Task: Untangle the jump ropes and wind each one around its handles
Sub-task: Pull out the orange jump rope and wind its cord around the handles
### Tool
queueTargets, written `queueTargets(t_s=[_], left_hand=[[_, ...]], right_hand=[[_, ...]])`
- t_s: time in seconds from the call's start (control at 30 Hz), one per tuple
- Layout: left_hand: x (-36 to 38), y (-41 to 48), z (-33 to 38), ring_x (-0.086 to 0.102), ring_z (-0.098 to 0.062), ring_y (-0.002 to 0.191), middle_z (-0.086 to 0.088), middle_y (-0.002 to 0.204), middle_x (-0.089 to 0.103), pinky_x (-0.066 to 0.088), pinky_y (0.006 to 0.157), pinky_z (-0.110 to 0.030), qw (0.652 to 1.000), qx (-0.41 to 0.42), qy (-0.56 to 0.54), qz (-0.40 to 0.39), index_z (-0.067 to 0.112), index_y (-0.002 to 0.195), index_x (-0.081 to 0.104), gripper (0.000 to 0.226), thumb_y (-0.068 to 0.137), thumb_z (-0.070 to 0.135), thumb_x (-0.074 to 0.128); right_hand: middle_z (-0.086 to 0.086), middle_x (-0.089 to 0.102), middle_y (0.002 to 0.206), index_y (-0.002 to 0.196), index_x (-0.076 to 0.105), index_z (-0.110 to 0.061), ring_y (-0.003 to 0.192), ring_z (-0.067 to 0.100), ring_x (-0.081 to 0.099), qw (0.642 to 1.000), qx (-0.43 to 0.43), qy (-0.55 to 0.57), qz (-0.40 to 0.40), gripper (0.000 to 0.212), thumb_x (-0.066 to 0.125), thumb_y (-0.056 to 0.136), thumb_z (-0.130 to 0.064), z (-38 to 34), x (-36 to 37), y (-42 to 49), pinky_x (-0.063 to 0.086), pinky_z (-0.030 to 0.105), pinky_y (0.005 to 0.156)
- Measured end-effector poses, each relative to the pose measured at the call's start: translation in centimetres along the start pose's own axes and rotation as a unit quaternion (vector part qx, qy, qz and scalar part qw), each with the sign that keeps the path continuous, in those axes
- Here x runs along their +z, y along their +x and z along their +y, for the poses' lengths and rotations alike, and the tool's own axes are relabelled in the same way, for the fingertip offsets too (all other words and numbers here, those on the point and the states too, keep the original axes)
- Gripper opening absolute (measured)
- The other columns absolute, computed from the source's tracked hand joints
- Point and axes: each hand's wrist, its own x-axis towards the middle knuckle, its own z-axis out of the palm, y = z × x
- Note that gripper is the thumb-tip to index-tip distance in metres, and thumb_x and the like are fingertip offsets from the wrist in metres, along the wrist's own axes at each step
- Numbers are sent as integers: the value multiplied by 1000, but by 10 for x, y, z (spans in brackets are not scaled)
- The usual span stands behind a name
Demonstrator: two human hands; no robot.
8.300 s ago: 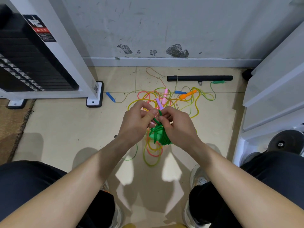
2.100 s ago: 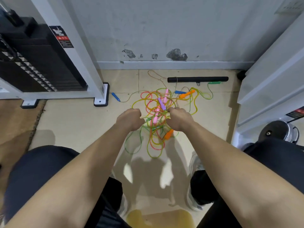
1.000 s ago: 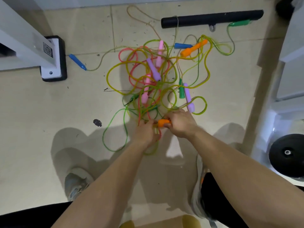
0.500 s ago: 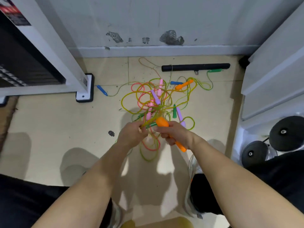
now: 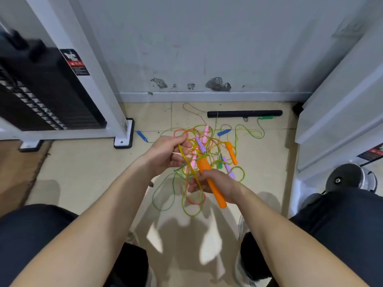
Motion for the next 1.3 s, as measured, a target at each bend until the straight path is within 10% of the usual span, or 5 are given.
queueTargets(t_s=[0.33,0.5,0.73,0.97,1.3], left_hand=[[4,20,-41,69,-24,96,-11,106,76,51,79,-32,979,13,-201,44,8,108,67,59,106,49,26],[44,22,-68,58,-10,108,2,114,67,46,81,-19,986,76,130,-71,11,126,62,51,75,6,60],[23,36,-84,63,-23,96,-2,96,70,47,87,-31,919,65,387,27,23,82,68,22,95,35,55],[-3,10,-32,62,-23,58,-8,74,71,57,51,-26,970,13,239,-27,7,101,64,28,107,27,45],[22,9,37,71,-21,52,-7,70,74,55,42,-23,978,-50,-203,4,10,91,54,25,106,26,44]], right_hand=[[-3,33,53,69,44,-18,41,13,35,989,-49,132,44,28,44,98,-21,-56,-9,-17,40,28,53],[-8,30,49,70,41,-18,31,4,26,957,-79,277,-31,27,40,96,-25,-99,-14,-27,18,22,45],[-9,27,48,67,45,-22,34,6,23,919,-155,357,60,23,47,89,-27,-120,-35,-34,35,22,45],[3,62,66,89,59,-11,63,21,59,926,-147,138,319,11,53,97,-15,-71,-61,-12,53,33,62],[7,75,94,104,67,-9,92,26,65,977,-140,119,111,23,54,96,-27,-27,-3,0,47,37,82]])
